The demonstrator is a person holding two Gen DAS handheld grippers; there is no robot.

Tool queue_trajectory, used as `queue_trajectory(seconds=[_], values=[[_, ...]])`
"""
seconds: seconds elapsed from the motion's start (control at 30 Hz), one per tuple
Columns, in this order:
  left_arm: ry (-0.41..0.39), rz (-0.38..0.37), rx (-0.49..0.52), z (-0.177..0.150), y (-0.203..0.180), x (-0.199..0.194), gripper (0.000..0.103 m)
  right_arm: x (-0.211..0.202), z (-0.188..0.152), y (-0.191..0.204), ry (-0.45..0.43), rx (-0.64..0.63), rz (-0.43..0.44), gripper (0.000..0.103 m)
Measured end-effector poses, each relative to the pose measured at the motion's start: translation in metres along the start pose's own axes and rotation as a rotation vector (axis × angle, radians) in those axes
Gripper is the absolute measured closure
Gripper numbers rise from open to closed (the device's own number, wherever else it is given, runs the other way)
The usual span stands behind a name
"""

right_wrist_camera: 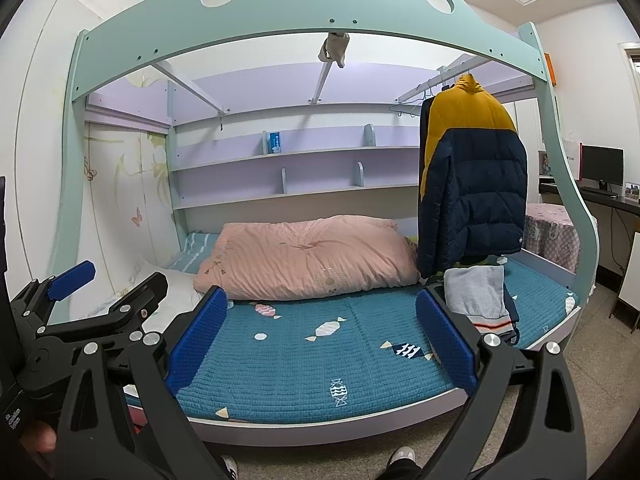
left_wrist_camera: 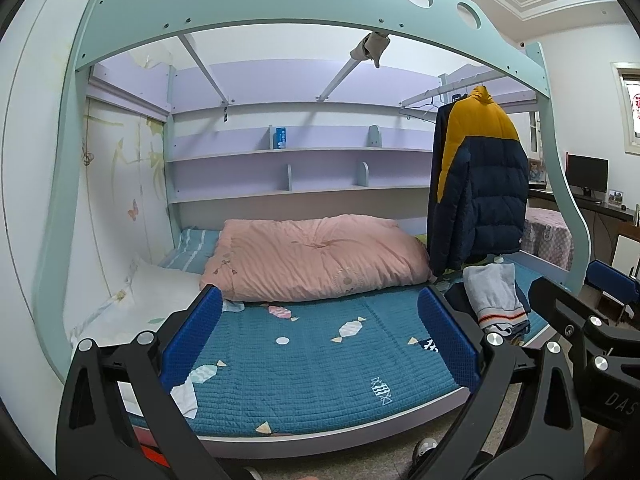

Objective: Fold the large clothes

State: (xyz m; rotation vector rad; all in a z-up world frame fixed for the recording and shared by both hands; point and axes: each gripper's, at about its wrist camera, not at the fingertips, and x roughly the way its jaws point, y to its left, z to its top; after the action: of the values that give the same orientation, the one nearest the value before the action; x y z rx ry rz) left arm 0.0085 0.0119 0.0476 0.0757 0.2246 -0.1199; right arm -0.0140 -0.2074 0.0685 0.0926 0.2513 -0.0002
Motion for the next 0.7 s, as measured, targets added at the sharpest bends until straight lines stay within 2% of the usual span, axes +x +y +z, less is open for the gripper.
queue_trajectory(seconds=[0.7], values=[[0.004, 0.003, -0.001, 0.0009, -0.0021, -0.002, 0.005, -0.0002, 0.0017, -0.0028, 0.006, 0.0, 0.001, 0.011]])
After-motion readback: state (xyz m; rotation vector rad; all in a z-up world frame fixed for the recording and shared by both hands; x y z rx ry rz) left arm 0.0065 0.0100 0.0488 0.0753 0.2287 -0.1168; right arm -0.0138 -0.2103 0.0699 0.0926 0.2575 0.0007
